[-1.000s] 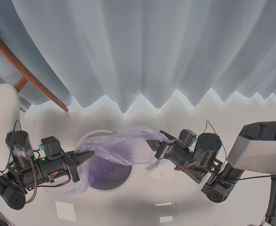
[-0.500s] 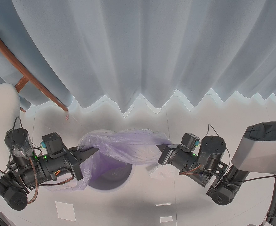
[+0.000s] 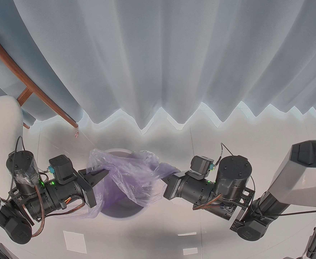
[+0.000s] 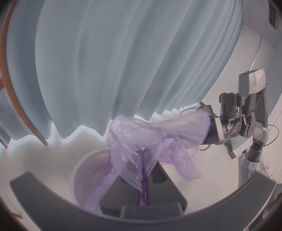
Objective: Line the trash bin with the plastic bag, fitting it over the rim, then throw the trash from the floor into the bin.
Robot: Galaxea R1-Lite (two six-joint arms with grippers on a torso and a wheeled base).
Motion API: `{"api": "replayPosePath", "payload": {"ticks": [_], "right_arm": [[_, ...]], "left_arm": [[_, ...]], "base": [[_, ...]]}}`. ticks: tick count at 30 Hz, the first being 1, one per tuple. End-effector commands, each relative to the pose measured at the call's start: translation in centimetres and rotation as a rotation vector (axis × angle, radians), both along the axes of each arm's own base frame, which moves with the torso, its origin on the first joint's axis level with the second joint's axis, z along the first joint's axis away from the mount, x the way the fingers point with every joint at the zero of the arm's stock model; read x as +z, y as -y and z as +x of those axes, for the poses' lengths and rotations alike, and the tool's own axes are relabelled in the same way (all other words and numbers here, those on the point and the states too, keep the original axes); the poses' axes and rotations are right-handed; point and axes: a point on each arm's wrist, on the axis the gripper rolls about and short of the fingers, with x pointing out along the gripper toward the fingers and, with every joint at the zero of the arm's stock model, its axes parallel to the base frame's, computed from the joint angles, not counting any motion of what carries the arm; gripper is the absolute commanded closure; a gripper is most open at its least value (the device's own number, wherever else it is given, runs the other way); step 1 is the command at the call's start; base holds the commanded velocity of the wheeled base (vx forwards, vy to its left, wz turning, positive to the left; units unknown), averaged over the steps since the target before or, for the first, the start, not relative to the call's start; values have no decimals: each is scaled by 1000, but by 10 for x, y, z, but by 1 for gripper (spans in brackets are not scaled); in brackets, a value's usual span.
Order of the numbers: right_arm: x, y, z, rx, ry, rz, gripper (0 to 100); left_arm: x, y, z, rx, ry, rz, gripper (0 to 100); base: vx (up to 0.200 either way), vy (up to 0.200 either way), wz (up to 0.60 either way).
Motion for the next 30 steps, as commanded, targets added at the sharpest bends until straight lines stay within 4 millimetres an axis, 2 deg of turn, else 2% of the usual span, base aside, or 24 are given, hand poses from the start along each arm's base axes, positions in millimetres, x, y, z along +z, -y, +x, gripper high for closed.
{"api": "replayPosePath", "payload": {"ticks": [1, 8, 10, 13, 14, 20, 22, 24, 30], "right_arm": [[8, -10, -2, 31, 20, 24, 100], [-18, -34, -14, 108, 3, 6, 100], [-22, -53, -15, 129, 73, 84, 100], [-23, -54, -15, 129, 73, 84, 100], [-32, -59, -19, 117, 58, 65, 100], [-50, -54, -22, 116, 10, 15, 100], [-56, -48, -31, 124, -48, 0, 100], [-55, -45, -38, 131, -95, 13, 100], [-42, -38, -43, 126, -156, 73, 100]], "left_arm": [[-1, 1, -1, 14, -2, 5, 100], [0, 3, -1, 13, 17, -4, 100], [-5, 10, -1, -16, 5, 3, 100], [-5, 11, -1, -18, 5, 3, 100], [-6, 14, -1, -28, 6, 1, 100], [-12, 15, 1, -31, -10, 5, 100], [-16, 16, 3, -31, -15, 4, 100], [-19, 16, 3, -32, -15, 2, 100], [-31, 19, 6, -36, -29, 19, 100]], "base": [[0, 0, 0], [0, 0, 0], [0, 0, 0], [0, 0, 0], [0, 0, 0], [0, 0, 0], [0, 0, 0], [0, 0, 0], [0, 0, 0]]}}
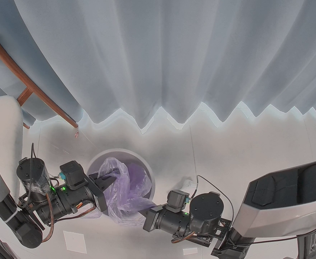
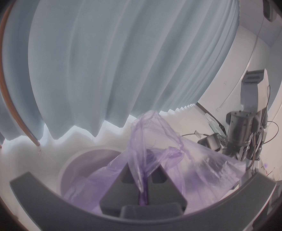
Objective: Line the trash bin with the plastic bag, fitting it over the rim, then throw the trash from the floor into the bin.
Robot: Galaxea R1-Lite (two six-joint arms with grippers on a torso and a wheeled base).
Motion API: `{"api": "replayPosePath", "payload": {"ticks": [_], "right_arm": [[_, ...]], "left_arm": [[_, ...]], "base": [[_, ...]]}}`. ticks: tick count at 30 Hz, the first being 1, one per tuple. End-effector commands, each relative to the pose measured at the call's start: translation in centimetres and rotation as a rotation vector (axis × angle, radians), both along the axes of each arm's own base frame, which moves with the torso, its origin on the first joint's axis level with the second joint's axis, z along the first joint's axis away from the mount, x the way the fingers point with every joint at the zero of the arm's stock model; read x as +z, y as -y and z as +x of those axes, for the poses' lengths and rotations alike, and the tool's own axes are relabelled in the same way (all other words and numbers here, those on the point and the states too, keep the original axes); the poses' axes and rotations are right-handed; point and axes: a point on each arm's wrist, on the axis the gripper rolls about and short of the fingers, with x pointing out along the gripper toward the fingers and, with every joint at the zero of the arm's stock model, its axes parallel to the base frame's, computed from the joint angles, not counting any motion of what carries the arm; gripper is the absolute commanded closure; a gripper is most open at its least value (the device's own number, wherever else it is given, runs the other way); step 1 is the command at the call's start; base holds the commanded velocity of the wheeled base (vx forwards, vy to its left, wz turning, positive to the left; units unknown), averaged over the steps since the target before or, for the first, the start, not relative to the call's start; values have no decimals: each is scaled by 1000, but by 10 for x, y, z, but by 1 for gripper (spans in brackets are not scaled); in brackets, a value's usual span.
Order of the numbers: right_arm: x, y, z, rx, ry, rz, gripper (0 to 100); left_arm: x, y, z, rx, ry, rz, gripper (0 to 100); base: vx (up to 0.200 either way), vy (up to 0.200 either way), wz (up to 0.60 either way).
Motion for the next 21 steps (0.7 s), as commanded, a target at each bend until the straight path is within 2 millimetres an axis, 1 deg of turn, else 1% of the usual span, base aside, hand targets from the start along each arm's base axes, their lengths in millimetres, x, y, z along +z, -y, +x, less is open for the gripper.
{"api": "replayPosePath", "payload": {"ticks": [1, 3, 8, 16, 21], "right_arm": [[14, 5, -6, 5, 3, 38, 100], [17, 6, -8, 9, -2, 45, 100], [13, 7, -10, 13, -18, 32, 100], [16, 8, -4, -3, 0, 43, 100], [15, 12, 1, -20, 0, 38, 100]], "left_arm": [[-16, 2, 3, -3, -54, 32, 100], [-16, 2, 2, -2, -62, 27, 100], [-17, 1, -2, -7, -70, 31, 100], [-20, 1, -5, -14, -81, 45, 100], [-21, 0, -5, -8, -88, 49, 100]], "base": [[0, 0, 0], [0, 0, 0], [0, 0, 0], [0, 0, 0], [0, 0, 0]]}}
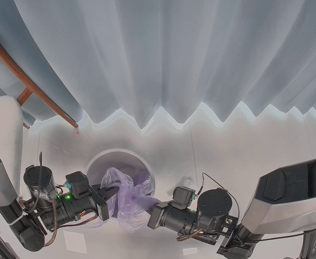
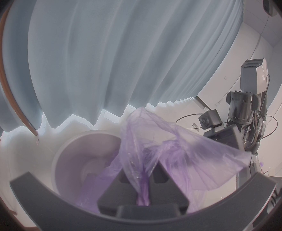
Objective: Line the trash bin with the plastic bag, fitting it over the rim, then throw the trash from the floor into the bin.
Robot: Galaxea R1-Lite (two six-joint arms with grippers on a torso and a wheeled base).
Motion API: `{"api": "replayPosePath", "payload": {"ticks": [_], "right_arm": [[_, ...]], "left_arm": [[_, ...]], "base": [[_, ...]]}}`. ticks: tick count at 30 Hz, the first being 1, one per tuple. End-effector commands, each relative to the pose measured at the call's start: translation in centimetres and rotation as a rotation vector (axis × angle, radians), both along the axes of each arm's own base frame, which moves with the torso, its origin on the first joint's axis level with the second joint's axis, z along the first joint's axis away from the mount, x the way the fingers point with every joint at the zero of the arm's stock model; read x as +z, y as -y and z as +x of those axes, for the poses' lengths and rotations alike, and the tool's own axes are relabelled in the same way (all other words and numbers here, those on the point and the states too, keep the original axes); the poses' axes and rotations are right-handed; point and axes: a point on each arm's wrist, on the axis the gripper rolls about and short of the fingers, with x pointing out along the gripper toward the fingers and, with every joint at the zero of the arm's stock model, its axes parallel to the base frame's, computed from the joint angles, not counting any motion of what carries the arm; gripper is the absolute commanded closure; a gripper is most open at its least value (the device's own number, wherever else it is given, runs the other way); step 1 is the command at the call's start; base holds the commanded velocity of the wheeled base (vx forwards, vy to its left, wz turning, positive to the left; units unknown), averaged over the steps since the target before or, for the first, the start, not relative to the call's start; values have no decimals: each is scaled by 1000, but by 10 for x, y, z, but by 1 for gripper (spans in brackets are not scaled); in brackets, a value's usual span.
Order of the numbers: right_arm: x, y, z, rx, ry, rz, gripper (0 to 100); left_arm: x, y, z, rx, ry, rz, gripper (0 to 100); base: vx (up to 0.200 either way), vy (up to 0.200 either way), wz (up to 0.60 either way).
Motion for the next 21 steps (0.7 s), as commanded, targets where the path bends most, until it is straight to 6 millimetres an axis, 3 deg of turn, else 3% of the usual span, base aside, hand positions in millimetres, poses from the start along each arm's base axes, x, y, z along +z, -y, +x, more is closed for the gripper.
{"api": "replayPosePath", "payload": {"ticks": [1, 4, 11, 21], "right_arm": [[2, 3, 4, -13, 11, 14, 100], [4, 9, 13, -43, 20, 14, 100], [7, 24, 31, -105, 29, 18, 100], [33, 44, 36, -127, 44, 77, 100]], "left_arm": [[0, -1, -1, 3, -7, -4, 0], [7, -2, -1, 13, 10, -33, 0], [44, -7, -23, -27, 145, -116, 0], [41, -26, -14, 73, 122, -94, 0]], "base": [[0, 0, 0], [0, 0, 0], [0, 0, 0], [0, 0, 0]]}}
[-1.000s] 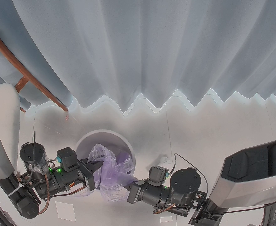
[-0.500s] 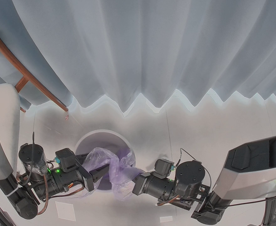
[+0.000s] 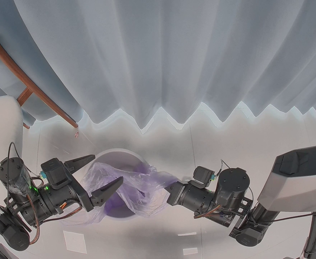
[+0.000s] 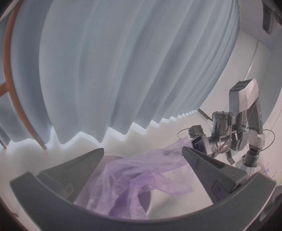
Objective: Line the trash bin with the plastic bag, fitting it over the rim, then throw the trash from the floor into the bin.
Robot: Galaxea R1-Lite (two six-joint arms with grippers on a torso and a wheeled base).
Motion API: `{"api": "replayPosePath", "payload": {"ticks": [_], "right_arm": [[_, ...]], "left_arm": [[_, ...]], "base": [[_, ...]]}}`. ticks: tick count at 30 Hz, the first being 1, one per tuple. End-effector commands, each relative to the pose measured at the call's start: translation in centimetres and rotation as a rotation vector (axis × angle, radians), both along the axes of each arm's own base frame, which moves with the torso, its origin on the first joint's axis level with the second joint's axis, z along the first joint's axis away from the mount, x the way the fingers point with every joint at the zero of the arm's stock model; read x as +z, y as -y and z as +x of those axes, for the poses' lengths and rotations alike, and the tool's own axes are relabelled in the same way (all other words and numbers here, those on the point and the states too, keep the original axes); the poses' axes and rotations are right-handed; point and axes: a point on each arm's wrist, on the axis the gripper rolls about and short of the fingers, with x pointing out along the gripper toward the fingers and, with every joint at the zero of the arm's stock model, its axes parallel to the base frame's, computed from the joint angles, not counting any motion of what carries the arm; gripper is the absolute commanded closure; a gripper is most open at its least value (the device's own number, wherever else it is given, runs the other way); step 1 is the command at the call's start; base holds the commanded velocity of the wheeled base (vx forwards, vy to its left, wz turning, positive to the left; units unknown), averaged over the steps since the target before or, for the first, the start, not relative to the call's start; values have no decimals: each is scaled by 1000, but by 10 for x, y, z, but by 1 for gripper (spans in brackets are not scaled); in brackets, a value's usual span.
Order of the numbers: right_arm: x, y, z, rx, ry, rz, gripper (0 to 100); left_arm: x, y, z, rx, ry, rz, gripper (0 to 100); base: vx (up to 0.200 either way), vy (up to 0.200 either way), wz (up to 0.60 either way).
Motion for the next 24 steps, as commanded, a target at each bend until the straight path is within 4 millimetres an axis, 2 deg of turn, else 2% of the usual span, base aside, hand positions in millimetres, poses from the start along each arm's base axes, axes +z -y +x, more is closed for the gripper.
{"api": "replayPosePath", "payload": {"ticks": [1, 5, 10, 18, 24], "right_arm": [[18, 12, 2, -14, 33, 43, 100], [17, 16, 5, -14, 30, 40, 100], [17, 16, 6, -15, 30, 40, 100], [18, 17, 7, -18, 32, 42, 100], [31, 30, 18, -55, 54, 81, 100]], "left_arm": [[1, -11, 4, 52, 1, 0, 0], [-12, -21, 16, 116, -45, 25, 0], [-16, -25, 29, 119, -53, 22, 0], [-23, -38, 24, 64, -94, 27, 0], [-25, -38, 20, 53, -110, 31, 0]], "base": [[0, 0, 0], [0, 0, 0], [0, 0, 0], [0, 0, 0], [0, 0, 0]]}}
